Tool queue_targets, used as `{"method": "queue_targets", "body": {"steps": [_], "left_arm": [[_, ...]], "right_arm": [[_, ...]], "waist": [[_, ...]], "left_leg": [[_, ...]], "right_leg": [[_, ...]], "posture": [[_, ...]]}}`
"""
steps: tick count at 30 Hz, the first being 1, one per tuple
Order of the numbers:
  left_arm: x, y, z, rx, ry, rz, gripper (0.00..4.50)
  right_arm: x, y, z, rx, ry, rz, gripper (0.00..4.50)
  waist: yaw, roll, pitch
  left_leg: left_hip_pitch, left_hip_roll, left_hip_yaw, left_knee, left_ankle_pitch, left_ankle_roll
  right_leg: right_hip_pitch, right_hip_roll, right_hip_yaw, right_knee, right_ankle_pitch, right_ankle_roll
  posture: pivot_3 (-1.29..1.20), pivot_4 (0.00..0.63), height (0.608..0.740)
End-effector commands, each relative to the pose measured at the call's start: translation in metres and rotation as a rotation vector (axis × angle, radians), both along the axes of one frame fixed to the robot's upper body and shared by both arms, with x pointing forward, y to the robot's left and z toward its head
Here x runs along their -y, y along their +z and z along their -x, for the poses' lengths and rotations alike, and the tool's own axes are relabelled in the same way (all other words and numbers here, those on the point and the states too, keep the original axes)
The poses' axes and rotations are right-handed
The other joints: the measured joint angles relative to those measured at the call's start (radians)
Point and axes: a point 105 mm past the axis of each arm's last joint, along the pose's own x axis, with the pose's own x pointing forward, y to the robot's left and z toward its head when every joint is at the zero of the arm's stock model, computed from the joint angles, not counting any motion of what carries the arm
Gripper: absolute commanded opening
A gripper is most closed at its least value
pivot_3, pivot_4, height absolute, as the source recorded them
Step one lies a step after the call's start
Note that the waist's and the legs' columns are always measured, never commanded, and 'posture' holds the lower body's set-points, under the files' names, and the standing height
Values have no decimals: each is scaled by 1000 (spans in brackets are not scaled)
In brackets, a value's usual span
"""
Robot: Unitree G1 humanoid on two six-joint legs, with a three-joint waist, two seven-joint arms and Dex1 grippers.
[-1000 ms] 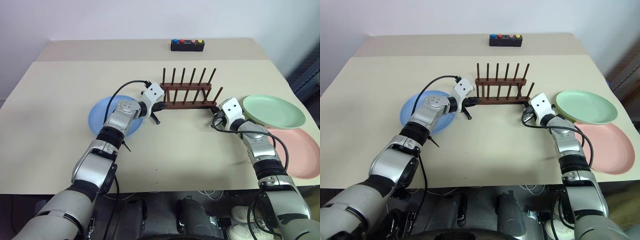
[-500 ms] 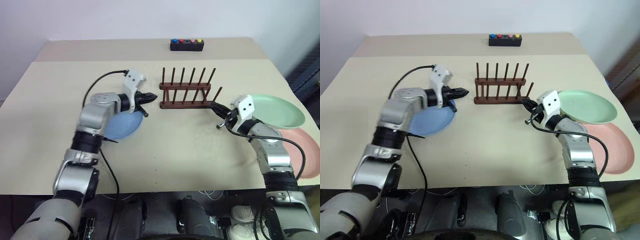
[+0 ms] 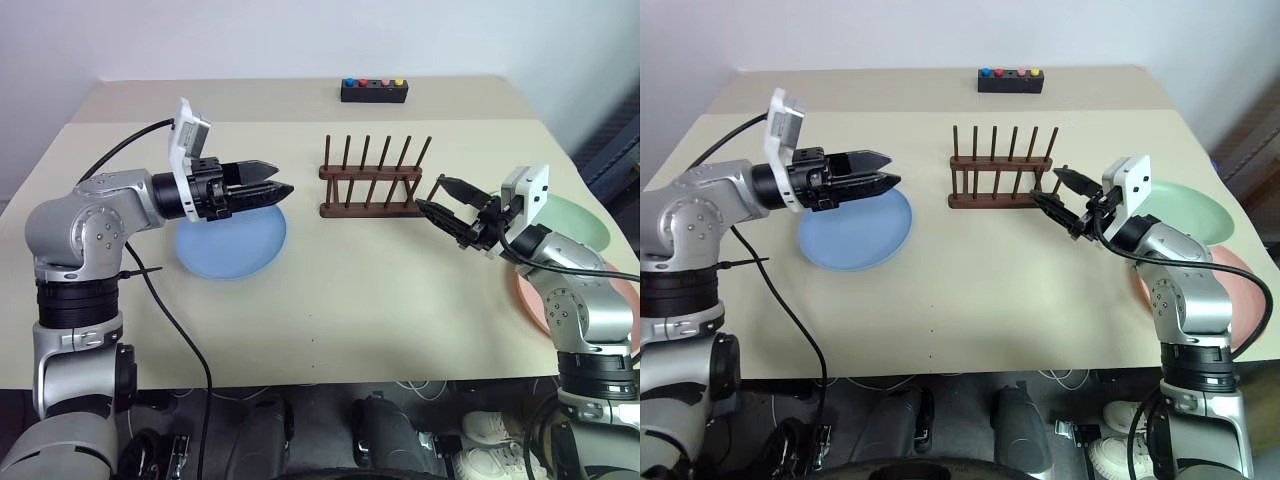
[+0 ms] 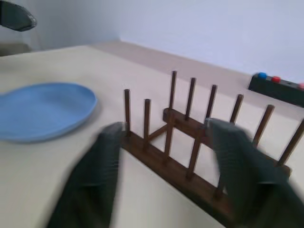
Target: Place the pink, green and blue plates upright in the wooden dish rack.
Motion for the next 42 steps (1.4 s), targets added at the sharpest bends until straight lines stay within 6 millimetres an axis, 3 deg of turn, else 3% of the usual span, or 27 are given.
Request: {"method": "queue_targets", "body": {"steps": [1,4,6,11,15,17,20,24,33,39,42], "left_arm": [[-11,0,-7,48,31,5,4500],[-16,4,-13,106,56,10,4500],[-12,5,-11,122,25,11,4500],[-3,12,-1,298,-51,-28,4500],[-1,20,6,337,-93,26,4500],[3,19,11,335,-129,47,4500],[11,13,11,343,-149,60,4500],[18,-3,13,264,-196,37,4500],[18,-8,12,248,-220,8,4500],[17,-6,13,246,-233,14,4500],[15,-6,13,254,-229,11,4500]], "right_arm": [[26,23,-8,87,-150,19,4465],[48,36,-15,135,-261,4,4465],[51,34,-12,115,-255,30,4465],[58,36,12,88,-196,122,4465],[70,17,35,-71,-155,208,4465],[81,-7,48,-192,-171,291,4465],[97,-23,62,-341,-226,259,4465],[119,-55,78,-486,-336,360,4465],[125,-76,93,-602,-443,337,4465],[129,-62,89,-607,-486,301,4465],[130,-70,98,-710,-478,345,4465]], "waist": [[2,0,0],[2,0,0],[3,0,0],[4,0,1],[5,0,1],[5,0,1],[5,0,1],[2,0,1],[4,0,1],[5,0,1],[4,0,1]], "left_leg": [[0,0,0,0,0,0],[0,-1,1,1,0,0],[-1,0,1,0,0,0],[-1,0,1,0,0,0],[-1,0,2,0,0,0],[-1,0,2,0,0,1],[0,0,2,0,-1,1],[0,0,3,1,-1,1],[0,1,3,1,-1,1],[0,1,3,1,-1,1],[0,1,3,1,-1,1]], "right_leg": [[0,0,0,0,0,0],[0,0,0,0,0,0],[0,0,0,0,0,0],[-1,0,1,-1,0,0],[0,-1,1,-1,0,0],[0,0,1,-1,0,0],[1,0,1,-1,0,0],[0,0,3,-1,0,0],[0,1,3,-2,0,0],[0,1,3,-2,0,0],[0,1,3,-2,0,0]], "posture": [[0,150,740],[0,150,740],[0,150,740],[0,150,740],[0,150,740],[0,150,740],[0,150,740],[0,150,740],[0,150,740],[0,150,740],[0,150,740]]}}
